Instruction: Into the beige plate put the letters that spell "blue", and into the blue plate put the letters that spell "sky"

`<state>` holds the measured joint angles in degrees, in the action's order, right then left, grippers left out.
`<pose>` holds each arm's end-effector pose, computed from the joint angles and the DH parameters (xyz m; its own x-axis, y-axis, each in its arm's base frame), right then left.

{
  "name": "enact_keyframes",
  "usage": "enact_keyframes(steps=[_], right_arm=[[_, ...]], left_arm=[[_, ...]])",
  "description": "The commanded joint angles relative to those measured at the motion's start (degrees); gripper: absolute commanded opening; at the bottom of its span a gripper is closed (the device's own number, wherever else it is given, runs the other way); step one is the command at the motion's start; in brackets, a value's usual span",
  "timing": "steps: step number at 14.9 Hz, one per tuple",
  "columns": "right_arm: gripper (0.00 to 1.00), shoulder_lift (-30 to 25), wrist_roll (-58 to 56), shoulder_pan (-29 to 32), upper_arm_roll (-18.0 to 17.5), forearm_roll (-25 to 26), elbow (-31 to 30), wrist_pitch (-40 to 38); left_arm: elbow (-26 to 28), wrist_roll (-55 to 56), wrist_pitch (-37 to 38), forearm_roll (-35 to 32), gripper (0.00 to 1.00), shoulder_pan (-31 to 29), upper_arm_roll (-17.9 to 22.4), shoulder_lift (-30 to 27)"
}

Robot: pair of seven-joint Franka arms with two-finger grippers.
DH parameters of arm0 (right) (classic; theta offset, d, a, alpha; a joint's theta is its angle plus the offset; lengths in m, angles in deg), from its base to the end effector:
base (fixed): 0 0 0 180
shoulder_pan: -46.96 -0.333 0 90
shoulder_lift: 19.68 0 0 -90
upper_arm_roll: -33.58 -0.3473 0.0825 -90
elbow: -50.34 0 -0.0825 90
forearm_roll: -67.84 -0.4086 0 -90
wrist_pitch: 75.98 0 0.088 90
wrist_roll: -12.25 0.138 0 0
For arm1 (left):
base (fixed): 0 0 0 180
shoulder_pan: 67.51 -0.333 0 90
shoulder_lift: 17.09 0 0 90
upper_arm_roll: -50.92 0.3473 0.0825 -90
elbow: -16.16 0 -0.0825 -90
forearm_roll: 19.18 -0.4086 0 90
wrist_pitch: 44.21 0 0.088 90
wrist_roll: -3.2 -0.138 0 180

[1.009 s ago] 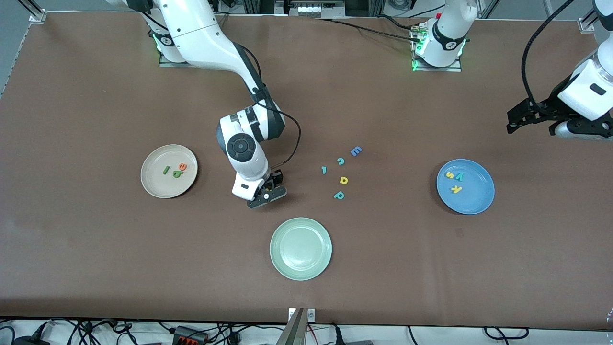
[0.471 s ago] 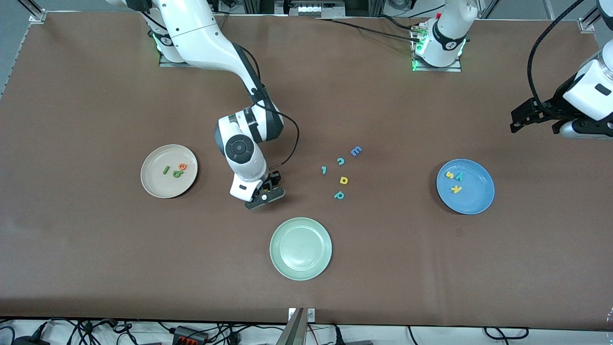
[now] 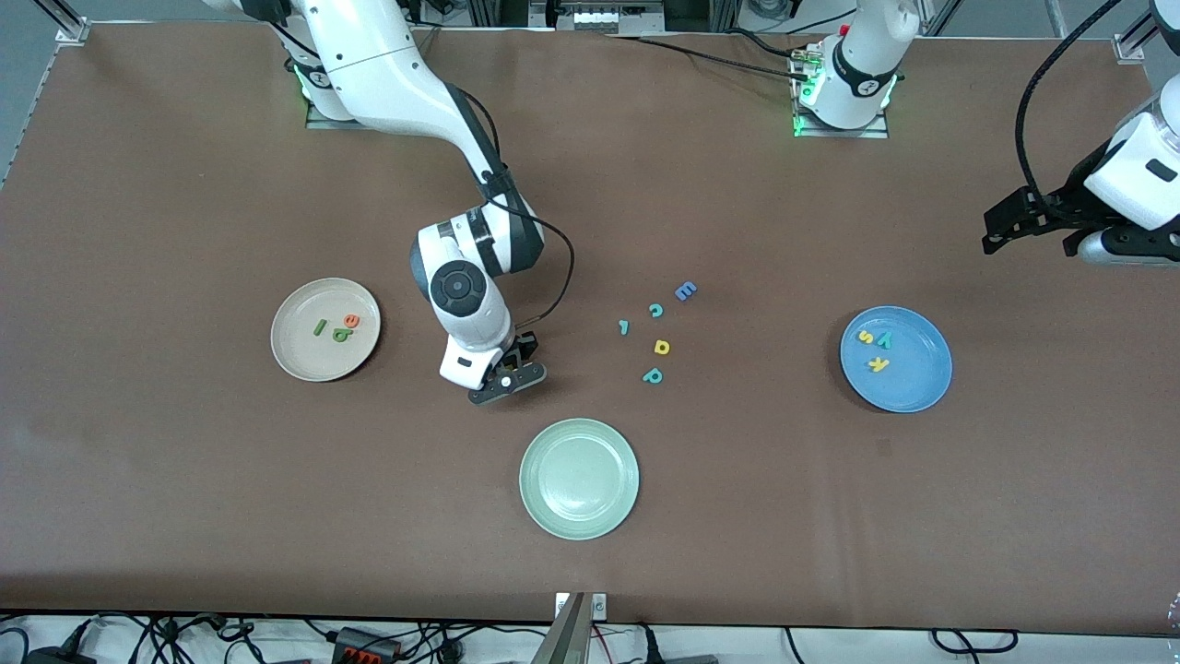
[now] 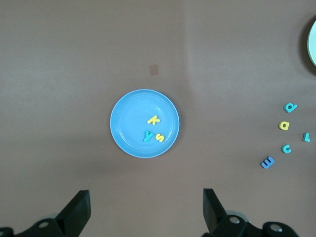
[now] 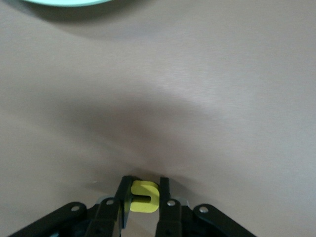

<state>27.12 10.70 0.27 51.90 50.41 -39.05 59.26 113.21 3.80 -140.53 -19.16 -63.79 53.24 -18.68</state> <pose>0.6345 0.3894 0.1562 0.9177 0.3958 0.0350 0.3956 -0.9183 0.0123 0.5773 -0.0139 0.5890 0.9998 -0.0139 0.0150 -0.0139 -0.9999 0.0016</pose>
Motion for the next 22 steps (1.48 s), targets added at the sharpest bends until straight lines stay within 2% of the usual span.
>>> enact_keyframes(steps=[1,4,7,12,14,17,18,19,20,21,22], right_arm=[[0.15,-2.15,-1.17,0.81,2.58,-0.84,2.28,-6.54],[0.14,-3.47,-1.87,0.46,9.60,-0.32,3.17,-16.73],[0.14,-4.78,-4.07,-0.41,16.45,-0.14,-0.68,-25.27],[0.14,-13.38,-13.11,-0.42,20.96,-0.05,-13.68,-25.64],[0.14,-16.55,-15.40,-0.33,22.36,-0.05,-20.35,-22.15],[0.19,-16.13,-18.84,1.42,23.25,-0.14,-22.58,-19.58],[0.25,-15.78,-18.75,1.60,23.25,-0.32,-23.10,-18.79],[0.45,-15.17,-18.75,1.43,23.16,-0.40,-23.72,-17.48],[0.83,-14.99,-18.66,1.60,23.16,-0.93,-24.25,-16.42],[1.00,-14.98,-18.49,1.86,23.16,-1.02,-24.16,-16.33],[1.00,-15.07,-18.05,1.52,23.16,-1.11,-23.82,-16.67]], left_arm=[[-0.29,-0.07,1.22,-0.55,1.00,1.12,0.49,-0.70],[-0.37,-0.25,1.31,-0.55,1.00,1.03,0.49,-0.70],[-0.81,-0.16,1.31,-0.55,1.00,1.20,0.41,-0.53],[-0.81,-0.34,1.40,-0.55,1.00,1.12,0.23,-0.44],[-0.81,-0.34,1.40,-0.55,1.00,1.12,0.23,-0.44],[-0.90,-0.43,1.40,-0.55,1.00,1.12,0.23,-0.44],[-0.81,-0.43,1.40,-0.55,1.00,1.12,0.32,-0.44],[-0.81,-0.43,1.40,-0.55,1.00,1.12,0.23,-0.44],[-0.81,-0.43,1.40,-0.55,1.00,1.12,0.23,-0.44],[-0.81,-0.34,1.40,-0.55,1.00,1.12,0.23,-0.44],[-0.81,-0.34,1.40,-0.55,1.00,1.12,0.32,-0.44]])
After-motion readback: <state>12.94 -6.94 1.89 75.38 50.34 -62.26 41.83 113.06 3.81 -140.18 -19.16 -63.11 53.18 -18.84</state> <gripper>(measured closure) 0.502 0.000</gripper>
